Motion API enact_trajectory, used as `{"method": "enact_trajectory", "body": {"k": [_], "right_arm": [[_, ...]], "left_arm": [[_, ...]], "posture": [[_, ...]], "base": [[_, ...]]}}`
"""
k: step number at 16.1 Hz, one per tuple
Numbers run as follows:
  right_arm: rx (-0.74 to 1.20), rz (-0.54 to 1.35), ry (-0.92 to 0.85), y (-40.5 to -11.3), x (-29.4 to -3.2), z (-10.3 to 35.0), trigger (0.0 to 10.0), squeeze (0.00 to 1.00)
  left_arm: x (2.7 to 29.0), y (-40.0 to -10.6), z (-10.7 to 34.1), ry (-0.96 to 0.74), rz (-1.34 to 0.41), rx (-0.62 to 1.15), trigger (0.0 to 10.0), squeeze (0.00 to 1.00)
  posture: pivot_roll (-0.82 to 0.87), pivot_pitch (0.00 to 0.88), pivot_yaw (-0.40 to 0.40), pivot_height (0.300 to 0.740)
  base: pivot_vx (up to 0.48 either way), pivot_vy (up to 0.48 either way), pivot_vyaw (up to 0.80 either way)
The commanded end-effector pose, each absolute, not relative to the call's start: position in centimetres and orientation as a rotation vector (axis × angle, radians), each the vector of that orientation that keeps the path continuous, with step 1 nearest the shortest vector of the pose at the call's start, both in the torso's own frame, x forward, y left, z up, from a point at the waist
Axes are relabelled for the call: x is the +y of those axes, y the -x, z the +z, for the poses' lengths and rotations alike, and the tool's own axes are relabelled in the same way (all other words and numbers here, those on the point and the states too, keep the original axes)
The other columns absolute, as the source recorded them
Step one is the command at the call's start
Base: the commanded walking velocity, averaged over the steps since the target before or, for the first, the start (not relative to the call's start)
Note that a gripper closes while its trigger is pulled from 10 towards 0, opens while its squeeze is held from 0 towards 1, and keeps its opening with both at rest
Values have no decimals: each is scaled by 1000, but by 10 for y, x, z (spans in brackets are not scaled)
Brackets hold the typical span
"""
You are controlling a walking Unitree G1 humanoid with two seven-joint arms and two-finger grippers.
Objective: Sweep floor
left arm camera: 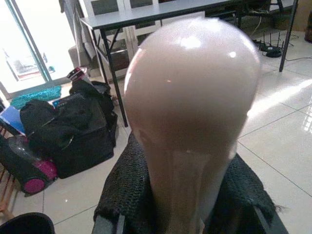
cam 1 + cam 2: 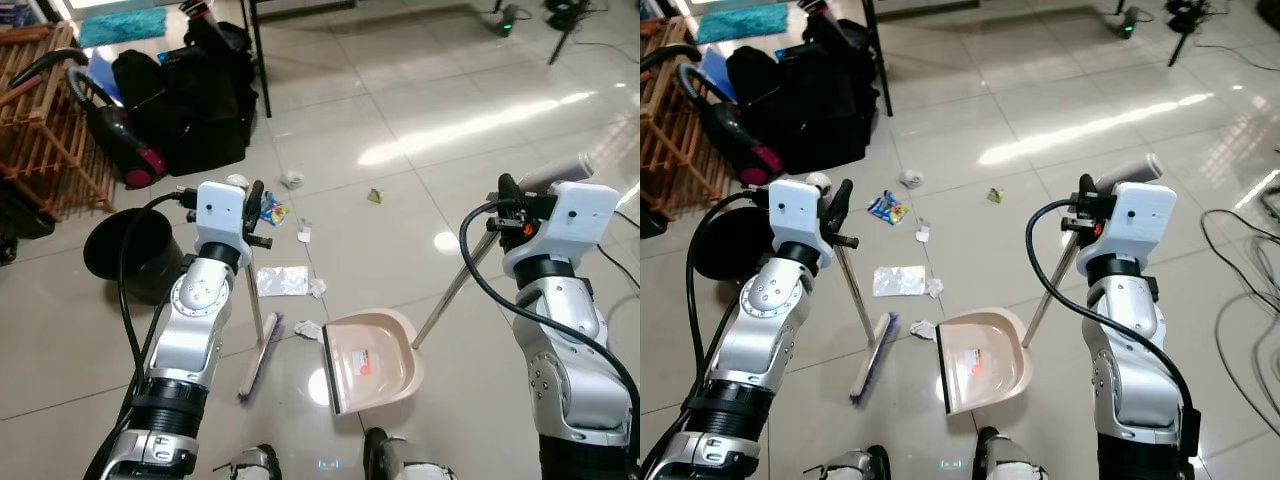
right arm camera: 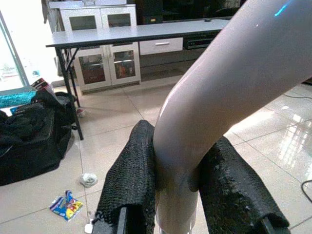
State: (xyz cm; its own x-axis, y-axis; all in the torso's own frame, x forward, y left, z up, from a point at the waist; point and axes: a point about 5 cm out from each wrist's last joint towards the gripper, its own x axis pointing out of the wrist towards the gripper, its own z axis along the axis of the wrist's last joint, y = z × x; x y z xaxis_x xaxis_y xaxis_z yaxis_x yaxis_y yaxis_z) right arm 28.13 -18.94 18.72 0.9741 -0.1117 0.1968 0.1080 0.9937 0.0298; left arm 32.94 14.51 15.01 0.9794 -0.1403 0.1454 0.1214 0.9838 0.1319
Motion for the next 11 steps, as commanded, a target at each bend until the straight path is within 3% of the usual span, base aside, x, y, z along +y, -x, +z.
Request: {"method": "enact_trajectory", "body": {"k": [1, 11], "right_arm": [[-230, -115, -21, -278, -190, 191, 10000, 0], [-232, -124, -20, -278, -192, 191, 10000, 0]], "left_arm": [[146, -328, 158, -133, -138, -199, 10000, 0], [144, -328, 159, -119, -156, -203, 10000, 0]], "posture": [[-101, 141, 15, 740], [-103, 145, 20, 740]], "base": [[337, 0, 0], [348, 0, 0]]}}
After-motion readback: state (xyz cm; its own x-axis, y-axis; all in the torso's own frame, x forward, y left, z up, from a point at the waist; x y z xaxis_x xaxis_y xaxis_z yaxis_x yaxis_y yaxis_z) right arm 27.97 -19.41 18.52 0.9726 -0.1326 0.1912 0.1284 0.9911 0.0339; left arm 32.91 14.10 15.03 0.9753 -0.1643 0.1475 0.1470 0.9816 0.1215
